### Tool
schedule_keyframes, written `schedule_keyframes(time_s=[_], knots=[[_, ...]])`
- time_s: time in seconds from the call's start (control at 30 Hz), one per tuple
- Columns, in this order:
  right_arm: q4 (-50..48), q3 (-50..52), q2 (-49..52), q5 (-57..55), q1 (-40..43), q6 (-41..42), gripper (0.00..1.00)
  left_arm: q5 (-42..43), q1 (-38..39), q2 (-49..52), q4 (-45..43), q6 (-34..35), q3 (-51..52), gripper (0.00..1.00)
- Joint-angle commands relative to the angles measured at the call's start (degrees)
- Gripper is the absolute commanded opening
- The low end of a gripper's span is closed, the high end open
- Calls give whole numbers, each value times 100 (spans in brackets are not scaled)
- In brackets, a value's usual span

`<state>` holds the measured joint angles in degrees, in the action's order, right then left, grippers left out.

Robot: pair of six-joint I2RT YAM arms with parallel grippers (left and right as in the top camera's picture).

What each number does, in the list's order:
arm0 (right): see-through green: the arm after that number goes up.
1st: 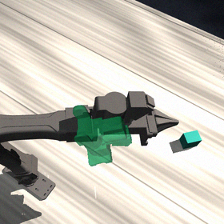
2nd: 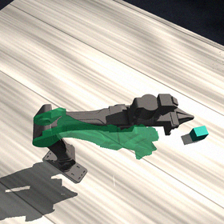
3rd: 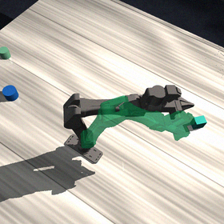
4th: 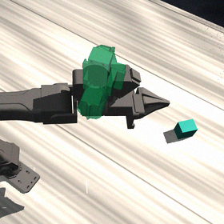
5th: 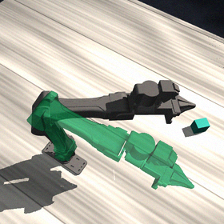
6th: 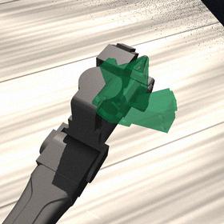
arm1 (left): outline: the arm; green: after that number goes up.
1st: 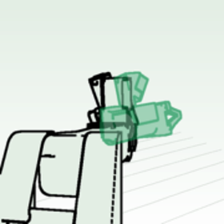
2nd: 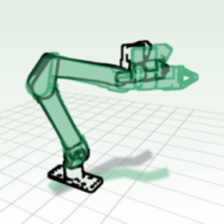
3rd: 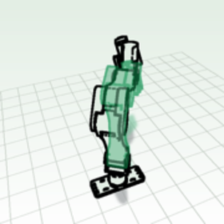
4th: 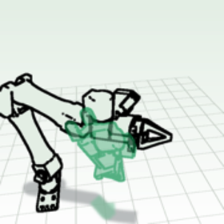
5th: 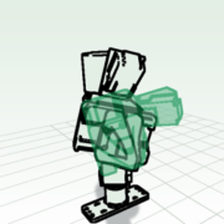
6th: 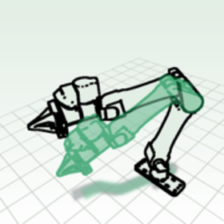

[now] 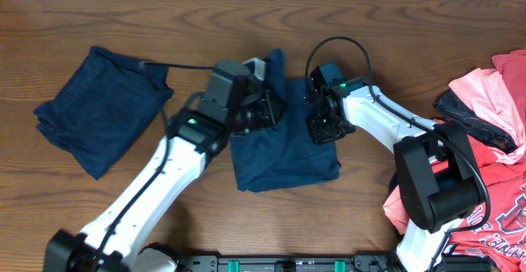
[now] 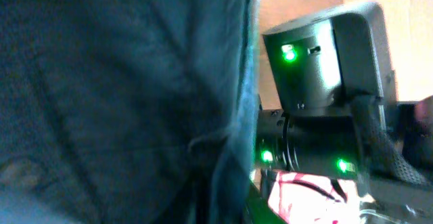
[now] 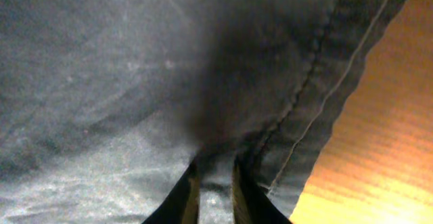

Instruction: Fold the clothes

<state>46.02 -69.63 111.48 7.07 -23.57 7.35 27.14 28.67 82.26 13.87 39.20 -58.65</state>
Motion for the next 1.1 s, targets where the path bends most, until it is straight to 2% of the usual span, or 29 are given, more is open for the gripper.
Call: schedule_keyframes(time_s=[0.0,0.17,0.3,0.53,0.7,0.73,0.97,1.07], knots=[[337,146,162,-254,96,295,24,72,26,184,-186,74,-133,23],[1001,-422,-369,-1152,603,772,28,70,-280,186,-304,4,-133,24],[1215,-973,-1051,-1073,1093,782,31,-221,-629,197,-286,-144,-133,24],[879,-1169,-1869,772,1106,136,31,-1484,-772,468,-291,-282,-133,24],[1069,-960,-1703,922,695,7,50,-1263,-772,763,-94,-317,-133,24],[1121,-890,-1648,922,634,9,51,-1263,-772,765,-9,-317,-133,24],[1008,-243,-1130,927,413,289,50,-1263,-804,754,367,-356,-133,24],[887,0,-885,994,380,400,40,-1263,-804,754,409,-356,-133,24]])
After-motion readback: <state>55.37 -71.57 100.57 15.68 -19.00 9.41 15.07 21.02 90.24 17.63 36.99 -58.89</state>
